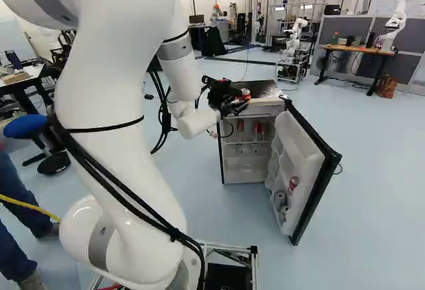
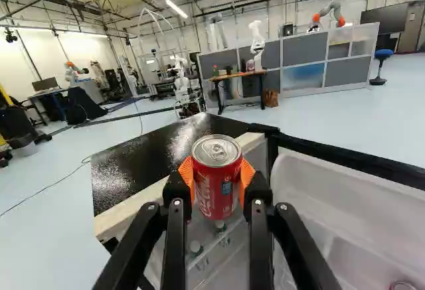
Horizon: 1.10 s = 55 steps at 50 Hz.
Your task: Grab a drink from the fridge
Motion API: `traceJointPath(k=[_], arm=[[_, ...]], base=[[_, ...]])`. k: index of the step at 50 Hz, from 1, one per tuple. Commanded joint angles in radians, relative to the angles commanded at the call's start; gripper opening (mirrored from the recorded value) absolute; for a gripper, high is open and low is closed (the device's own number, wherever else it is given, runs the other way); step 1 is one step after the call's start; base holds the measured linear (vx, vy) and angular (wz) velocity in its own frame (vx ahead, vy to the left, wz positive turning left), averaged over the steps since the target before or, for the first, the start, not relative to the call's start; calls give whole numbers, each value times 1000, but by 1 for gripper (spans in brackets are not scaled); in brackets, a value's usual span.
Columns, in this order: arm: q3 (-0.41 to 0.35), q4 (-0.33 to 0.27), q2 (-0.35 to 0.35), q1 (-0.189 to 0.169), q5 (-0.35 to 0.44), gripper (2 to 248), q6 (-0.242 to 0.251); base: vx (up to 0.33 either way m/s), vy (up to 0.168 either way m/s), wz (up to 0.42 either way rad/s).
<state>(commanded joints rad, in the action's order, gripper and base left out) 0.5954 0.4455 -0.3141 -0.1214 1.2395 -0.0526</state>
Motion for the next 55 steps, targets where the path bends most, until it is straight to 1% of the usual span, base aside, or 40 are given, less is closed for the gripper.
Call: traceJointPath(k=[16, 29, 45, 55], arm=[[83, -21, -64, 14, -53, 89, 0], [146, -39, -89, 18, -92, 89, 0], [165, -62, -70, 19, -133, 89, 0], [169, -92, -53, 20, -158, 89, 0]], base=[[0, 0, 0], [0, 0, 0], [0, 0, 0], [0, 0, 0]])
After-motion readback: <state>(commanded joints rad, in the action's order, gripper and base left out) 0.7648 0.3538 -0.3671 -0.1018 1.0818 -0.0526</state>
